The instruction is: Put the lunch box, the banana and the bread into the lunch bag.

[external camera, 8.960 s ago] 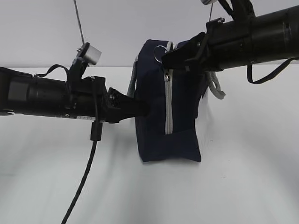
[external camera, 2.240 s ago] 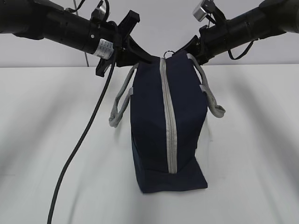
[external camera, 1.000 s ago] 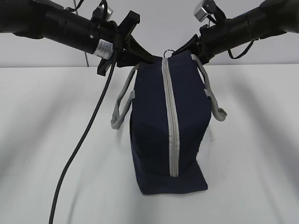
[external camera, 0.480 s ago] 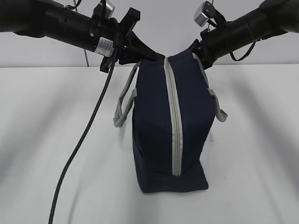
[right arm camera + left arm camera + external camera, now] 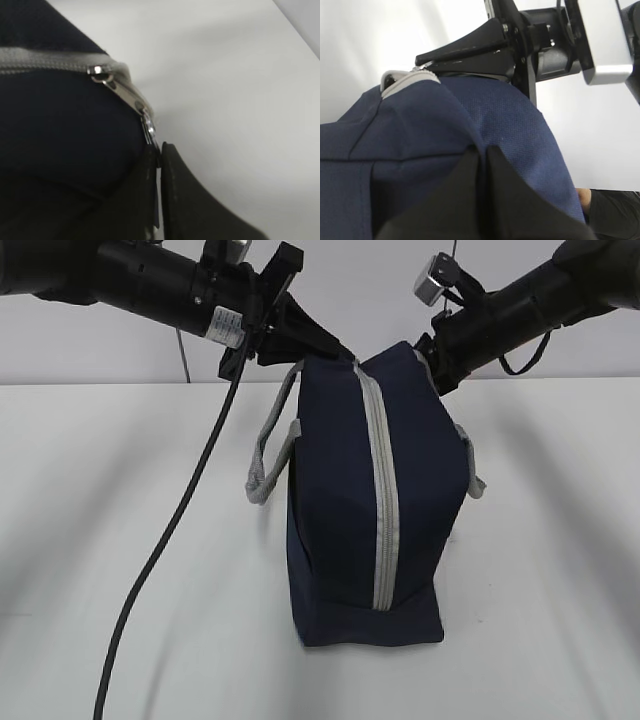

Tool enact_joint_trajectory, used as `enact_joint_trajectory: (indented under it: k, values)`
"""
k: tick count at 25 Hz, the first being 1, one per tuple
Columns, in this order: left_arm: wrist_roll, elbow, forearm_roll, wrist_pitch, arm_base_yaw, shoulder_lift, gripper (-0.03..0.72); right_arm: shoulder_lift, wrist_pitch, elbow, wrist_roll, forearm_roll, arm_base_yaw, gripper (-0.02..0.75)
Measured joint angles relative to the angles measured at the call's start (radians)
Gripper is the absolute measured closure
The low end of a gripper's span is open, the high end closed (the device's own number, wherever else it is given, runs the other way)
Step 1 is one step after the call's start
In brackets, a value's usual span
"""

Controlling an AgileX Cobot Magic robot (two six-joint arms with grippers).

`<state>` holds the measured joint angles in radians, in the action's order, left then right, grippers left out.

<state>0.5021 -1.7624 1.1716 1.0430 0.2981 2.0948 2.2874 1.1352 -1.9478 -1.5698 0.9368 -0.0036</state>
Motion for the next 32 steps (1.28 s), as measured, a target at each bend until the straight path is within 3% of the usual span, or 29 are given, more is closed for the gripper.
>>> enact_joint_trajectory:
  k: [7, 9, 11, 15, 17, 20, 25, 29, 32]
  values:
    - [0.001, -0.002, -0.009, 0.01, 0.001, 0.0, 0.682, 0.0, -0.001, 0.0, 0.031, 0.045, 0.0, 0.734]
    - [0.001, -0.005, -0.015, 0.017, 0.001, 0.0, 0.653, 0.0, 0.006, 0.0, 0.034, 0.073, 0.0, 0.694]
    - [0.002, -0.01, -0.025, 0.023, 0.001, 0.0, 0.571, 0.0, 0.01, 0.0, 0.046, 0.111, -0.002, 0.541]
    - [0.002, -0.013, -0.043, 0.032, 0.001, -0.003, 0.284, 0.002, 0.01, 0.0, 0.091, 0.177, -0.013, 0.197]
    - [0.002, -0.014, -0.054, 0.034, -0.001, -0.003, 0.183, 0.002, 0.01, 0.0, 0.114, 0.195, -0.018, 0.133]
    - [-0.001, -0.015, -0.068, 0.037, -0.014, -0.004, 0.134, 0.002, 0.017, 0.0, 0.202, 0.248, -0.038, 0.115]
    - [-0.032, -0.015, -0.138, 0.042, -0.046, -0.035, 0.12, 0.0, 0.056, 0.0, 0.427, 0.266, -0.091, 0.133]
    - [-0.144, -0.017, -0.326, 0.036, -0.05, -0.082, 0.12, -0.028, 0.058, 0.0, 0.615, 0.208, -0.121, 0.158]
    - [-0.25, -0.017, -0.498, 0.042, -0.049, -0.117, 0.12, -0.073, 0.061, 0.0, 0.771, 0.085, -0.127, 0.154]
